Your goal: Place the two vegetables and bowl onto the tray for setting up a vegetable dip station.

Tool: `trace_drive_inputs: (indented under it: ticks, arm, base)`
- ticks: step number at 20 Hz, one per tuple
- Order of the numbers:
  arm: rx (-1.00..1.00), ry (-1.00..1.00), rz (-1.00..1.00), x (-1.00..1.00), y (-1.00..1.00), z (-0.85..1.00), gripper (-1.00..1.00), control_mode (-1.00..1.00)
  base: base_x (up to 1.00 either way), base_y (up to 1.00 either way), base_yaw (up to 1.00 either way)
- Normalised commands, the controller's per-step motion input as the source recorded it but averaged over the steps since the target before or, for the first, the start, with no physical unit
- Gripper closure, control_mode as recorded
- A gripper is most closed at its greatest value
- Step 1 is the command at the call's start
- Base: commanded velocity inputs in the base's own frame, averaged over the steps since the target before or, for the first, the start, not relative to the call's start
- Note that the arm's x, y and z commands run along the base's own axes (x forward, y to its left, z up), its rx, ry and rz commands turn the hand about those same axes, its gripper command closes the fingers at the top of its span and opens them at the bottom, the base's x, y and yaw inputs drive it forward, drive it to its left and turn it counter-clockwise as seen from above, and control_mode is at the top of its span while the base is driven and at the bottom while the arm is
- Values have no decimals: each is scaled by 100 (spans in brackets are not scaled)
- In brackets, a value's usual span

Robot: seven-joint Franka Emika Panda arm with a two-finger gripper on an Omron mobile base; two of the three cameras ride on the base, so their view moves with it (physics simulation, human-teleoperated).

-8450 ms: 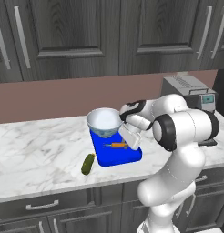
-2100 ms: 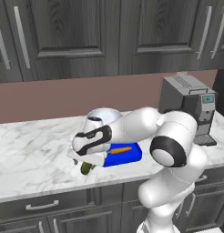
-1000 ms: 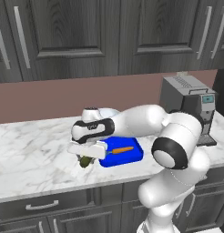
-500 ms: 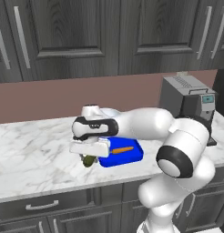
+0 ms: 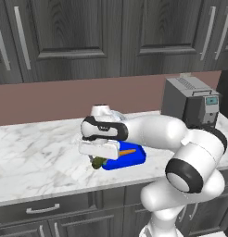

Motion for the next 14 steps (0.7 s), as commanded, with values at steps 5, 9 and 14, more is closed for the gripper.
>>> trace_drive_inputs:
  ticks: [5,9,14]
  arm:
    - [0,0,-16,-8,-33,2,100,-100]
    - [-1,0,-18,-2,-28,0,100,-100]
    - [-2,0,-18,1,-29,0,100,-100]
  base:
    - [0,0,0]
    - [0,0,0]
    - [0,0,0]
